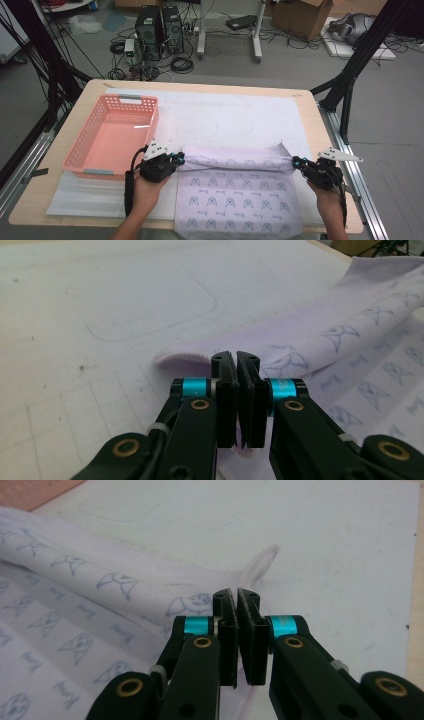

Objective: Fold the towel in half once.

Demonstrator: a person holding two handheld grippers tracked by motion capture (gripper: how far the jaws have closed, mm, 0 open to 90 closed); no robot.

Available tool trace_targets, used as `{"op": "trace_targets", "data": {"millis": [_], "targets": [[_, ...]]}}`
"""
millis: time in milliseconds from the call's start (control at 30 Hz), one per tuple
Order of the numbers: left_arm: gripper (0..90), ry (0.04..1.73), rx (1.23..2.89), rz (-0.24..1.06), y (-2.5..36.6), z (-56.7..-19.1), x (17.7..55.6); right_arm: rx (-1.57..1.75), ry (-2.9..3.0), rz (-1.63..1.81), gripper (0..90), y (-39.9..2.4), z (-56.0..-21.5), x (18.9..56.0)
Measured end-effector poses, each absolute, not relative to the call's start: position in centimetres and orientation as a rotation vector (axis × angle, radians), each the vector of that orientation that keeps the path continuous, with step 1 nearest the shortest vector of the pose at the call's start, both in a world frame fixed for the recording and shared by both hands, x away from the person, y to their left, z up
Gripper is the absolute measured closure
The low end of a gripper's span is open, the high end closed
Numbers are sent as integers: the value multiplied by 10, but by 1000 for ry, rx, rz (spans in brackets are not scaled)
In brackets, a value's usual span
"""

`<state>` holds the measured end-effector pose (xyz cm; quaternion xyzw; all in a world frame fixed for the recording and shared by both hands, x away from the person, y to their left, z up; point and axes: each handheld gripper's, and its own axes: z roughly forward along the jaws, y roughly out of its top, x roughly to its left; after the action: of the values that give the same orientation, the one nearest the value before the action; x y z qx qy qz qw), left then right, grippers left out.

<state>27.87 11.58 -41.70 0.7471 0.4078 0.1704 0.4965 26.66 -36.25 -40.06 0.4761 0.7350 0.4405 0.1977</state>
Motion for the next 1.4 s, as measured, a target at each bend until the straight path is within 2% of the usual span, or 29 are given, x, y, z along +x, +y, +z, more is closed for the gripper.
{"op": "trace_targets", "data": {"millis": [200,267,300,367,433,467,567,600,700,833,867,1067,1167,1233,1267,1333,1400], "targets": [[854,963,1828,350,120,-429,249,1353,2085,1240,872,-364,-414,231],[800,960,1826,330,119,-434,246,1374,2123,1197,850,-363,-418,228],[713,963,1820,317,118,-436,248,1390,2139,1176,815,-363,-420,228],[545,973,1795,318,118,-434,255,1423,2108,1156,631,-364,-421,229],[472,985,1783,322,118,-431,262,1440,2074,1143,543,-363,-419,232],[463,985,1781,332,117,-430,265,1450,2063,1133,489,-362,-418,233],[436,1012,1787,333,114,-429,279,1451,2062,1100,411,-360,-418,239],[433,1015,1790,326,113,-430,282,1462,2050,1089,343,-359,-417,242],[427,1036,1801,305,109,-431,296,1462,2050,1083,315,-357,-416,251],[426,1059,1818,303,105,-434,309,1474,2078,1060,200,-352,-416,270],[426,1066,1829,300,104,-435,311,1468,2094,1049,195,-351,-416,275],[383,1109,1861,253,100,-443,319,1457,2170,991,195,-340,-419,298],[429,1120,1880,241,99,-446,320,1457,2206,943,250,-333,-423,307],[523,1133,1912,232,100,-447,321,1464,2222,917,341,-330,-426,312],[604,1129,1916,235,100,-447,321,1469,2232,908,405,-328,-427,315],[760,1108,1905,254,100,-446,318,1446,2243,898,617,-326,-428,315],[842,1096,1895,259,101,-445,317,1430,2248,896,792,-325,-427,313]]}}
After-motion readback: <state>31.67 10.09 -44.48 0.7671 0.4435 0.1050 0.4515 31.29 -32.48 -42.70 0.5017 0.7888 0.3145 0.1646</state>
